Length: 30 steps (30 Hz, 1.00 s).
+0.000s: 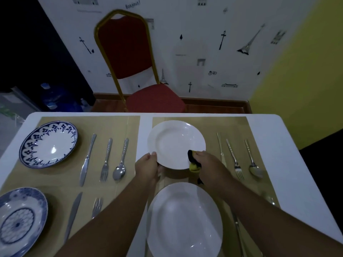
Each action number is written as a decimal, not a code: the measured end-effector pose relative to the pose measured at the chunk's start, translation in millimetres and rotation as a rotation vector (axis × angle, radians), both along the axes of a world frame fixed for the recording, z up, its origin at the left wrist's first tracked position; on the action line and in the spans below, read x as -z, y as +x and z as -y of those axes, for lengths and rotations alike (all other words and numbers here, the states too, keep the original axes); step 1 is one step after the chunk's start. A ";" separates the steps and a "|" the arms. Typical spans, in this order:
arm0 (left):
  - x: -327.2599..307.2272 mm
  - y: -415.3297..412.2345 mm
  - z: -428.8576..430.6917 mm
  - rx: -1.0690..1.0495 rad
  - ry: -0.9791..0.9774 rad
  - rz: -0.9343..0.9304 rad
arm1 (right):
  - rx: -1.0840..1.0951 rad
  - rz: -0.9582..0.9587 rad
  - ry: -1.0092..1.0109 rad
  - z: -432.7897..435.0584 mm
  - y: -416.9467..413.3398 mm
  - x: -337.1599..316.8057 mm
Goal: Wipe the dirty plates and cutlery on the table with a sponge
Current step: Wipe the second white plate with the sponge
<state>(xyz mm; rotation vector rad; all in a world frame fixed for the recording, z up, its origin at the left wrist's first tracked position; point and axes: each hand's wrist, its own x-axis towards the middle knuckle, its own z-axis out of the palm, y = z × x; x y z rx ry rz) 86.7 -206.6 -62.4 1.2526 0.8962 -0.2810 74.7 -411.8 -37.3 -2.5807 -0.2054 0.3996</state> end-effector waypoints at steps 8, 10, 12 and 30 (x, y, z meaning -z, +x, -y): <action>4.7 -4.8 -3.1 0.349 0.278 -0.010 | 0.064 -0.064 -0.021 4.5 0.8 9.9; -3.1 -12.0 -2.9 0.495 0.437 0.025 | 0.060 -0.057 -0.018 5.1 -0.4 10.7; -10.1 -18.4 -2.3 0.608 0.597 0.101 | 0.062 -0.046 -0.006 5.4 -0.2 9.8; -47.9 -90.2 160.3 1.312 1.060 0.511 | 0.326 -0.016 0.047 145.1 -108.9 -29.9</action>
